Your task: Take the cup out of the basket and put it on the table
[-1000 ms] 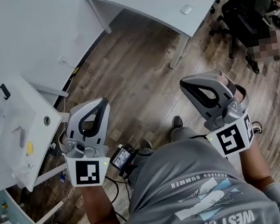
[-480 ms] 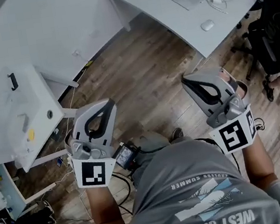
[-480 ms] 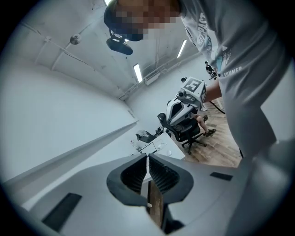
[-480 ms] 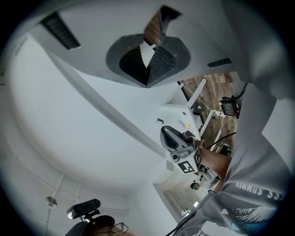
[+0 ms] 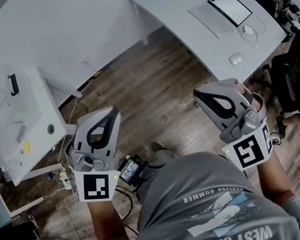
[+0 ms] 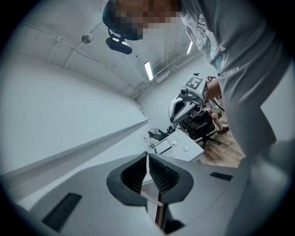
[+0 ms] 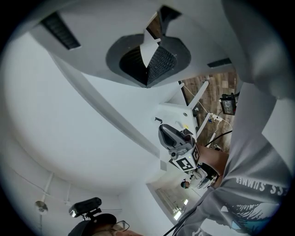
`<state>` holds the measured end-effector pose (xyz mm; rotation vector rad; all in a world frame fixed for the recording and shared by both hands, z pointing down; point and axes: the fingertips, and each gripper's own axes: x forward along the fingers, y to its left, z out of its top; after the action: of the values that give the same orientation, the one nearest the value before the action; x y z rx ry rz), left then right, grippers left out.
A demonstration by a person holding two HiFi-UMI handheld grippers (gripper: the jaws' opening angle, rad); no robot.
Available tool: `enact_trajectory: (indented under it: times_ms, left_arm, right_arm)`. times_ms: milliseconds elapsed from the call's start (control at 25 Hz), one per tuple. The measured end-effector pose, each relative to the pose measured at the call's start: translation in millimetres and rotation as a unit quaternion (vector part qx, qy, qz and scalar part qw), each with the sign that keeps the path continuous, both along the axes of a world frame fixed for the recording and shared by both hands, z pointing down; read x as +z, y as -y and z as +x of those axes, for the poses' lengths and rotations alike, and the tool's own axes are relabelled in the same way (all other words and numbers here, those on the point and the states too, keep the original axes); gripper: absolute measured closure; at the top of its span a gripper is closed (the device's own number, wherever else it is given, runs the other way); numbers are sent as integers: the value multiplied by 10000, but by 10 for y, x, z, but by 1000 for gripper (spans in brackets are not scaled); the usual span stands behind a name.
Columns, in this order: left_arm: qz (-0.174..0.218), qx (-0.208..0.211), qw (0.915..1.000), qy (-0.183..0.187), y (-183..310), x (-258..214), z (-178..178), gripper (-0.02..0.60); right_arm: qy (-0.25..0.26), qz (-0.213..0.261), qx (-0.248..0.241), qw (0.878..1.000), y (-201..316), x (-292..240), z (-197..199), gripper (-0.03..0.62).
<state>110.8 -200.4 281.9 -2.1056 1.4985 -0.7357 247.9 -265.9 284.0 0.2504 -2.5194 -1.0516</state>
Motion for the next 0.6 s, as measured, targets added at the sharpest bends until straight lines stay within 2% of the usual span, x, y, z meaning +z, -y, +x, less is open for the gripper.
enact_trajectory:
  times_ms: [200,360,600]
  left_arm:
    - [101,-280,9996,12,197,-49,-376,555]
    - [22,-679,9977,-69,223,-44,-620,555]
    - [-180,-1570,9873,133,416,-33,-930,555]
  right_arm:
    - [68,83,-158,9998,354,-119,-390,583]
    - [56,30,-567,9984,522,-118,-667,583]
    - [141,-129,-1319,9911,1037,-80,-1105,583]
